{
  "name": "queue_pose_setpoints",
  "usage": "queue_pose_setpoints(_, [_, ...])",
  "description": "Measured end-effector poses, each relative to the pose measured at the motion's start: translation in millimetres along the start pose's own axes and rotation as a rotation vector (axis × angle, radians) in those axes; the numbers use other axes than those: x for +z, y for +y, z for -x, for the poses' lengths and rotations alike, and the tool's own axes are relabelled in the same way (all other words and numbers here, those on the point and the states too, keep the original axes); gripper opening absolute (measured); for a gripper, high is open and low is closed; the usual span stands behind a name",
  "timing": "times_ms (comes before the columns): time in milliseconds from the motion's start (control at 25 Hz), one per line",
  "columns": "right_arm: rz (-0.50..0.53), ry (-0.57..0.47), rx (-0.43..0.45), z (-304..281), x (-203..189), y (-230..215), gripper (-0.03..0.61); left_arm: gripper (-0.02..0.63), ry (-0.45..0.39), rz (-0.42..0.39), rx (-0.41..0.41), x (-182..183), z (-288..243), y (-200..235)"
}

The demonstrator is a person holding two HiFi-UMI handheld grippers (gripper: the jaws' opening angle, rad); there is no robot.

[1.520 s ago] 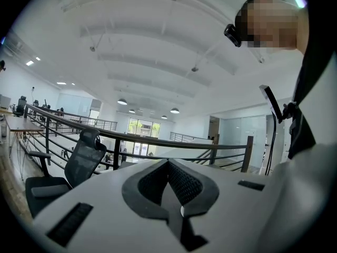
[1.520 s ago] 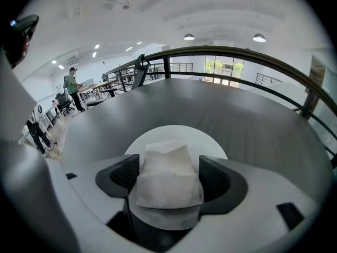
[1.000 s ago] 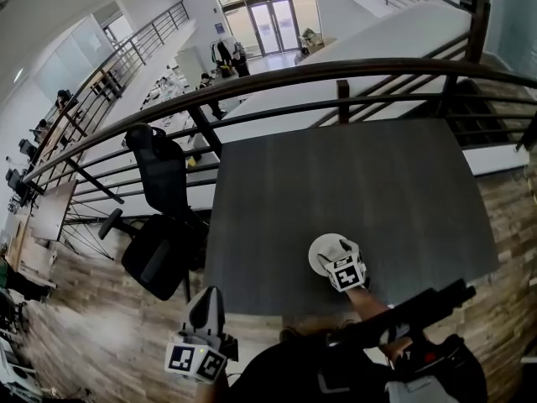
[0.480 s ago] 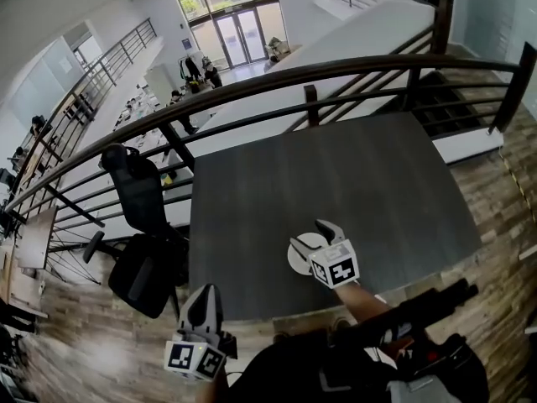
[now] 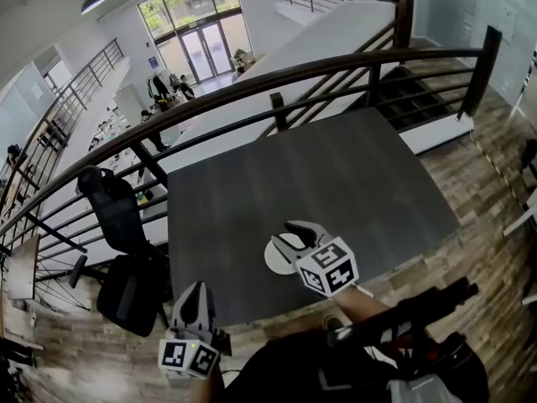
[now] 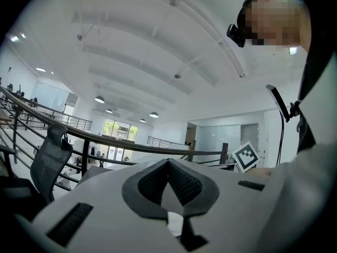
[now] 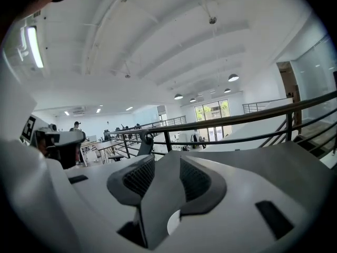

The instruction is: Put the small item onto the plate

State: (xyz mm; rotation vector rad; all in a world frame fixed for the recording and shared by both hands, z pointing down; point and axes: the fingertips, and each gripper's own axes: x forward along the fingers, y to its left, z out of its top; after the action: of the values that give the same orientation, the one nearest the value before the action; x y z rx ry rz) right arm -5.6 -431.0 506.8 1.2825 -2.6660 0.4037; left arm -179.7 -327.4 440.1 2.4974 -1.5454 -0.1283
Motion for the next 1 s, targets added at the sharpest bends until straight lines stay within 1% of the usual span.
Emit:
queue_pose_setpoints(40, [0.005, -0.012, 0.002, 4, 5, 2, 0.139, 0.005, -0.001, -0.001, -0.012, -1, -4, -1])
queue_pose_setpoints(200, [0.013, -0.033, 0.004, 13, 15, 2, 0.130, 0.005, 0.007, 0.001, -0.060, -8, -24, -2])
queue_pose_setpoints(240, [0.018, -0.034, -0.004, 16, 17, 0, 0.117, 0.005, 0.013, 0.001, -0.070, -10, -28, -3])
queue_pose_setpoints(320, [0.037, -0.036, -0.031, 27, 20, -2, 0.061, 0.005, 0.013, -0.010, -0.091, -10, -33, -7])
queue_pose_setpoints(400, [0.045, -0.046, -0.042, 44, 25, 0, 0.058, 0.005, 0.009, -0.024, -0.111, -7, -32, -17])
queue_pose_setpoints(440, [0.038, -0.055, -0.041, 53, 27, 2, 0.055, 0.005, 0.010, -0.027, -0.118, -6, -30, -22])
queue_pose_setpoints(560, [-0.002, -0.086, -0.047, 73, 30, 5, 0.007, 0.005, 0.011, -0.026, -0.138, -5, -30, -31])
queue_pose_setpoints(680, [-0.009, -0.105, -0.055, 86, 33, 5, 0.003, 0.005, 0.011, -0.031, -0.158, -6, -36, -39])
queue_pose_setpoints(1000, [-0.003, -0.109, -0.088, 115, 30, 7, 0.002, 0.005, 0.036, -0.044, -0.197, -9, -34, -60])
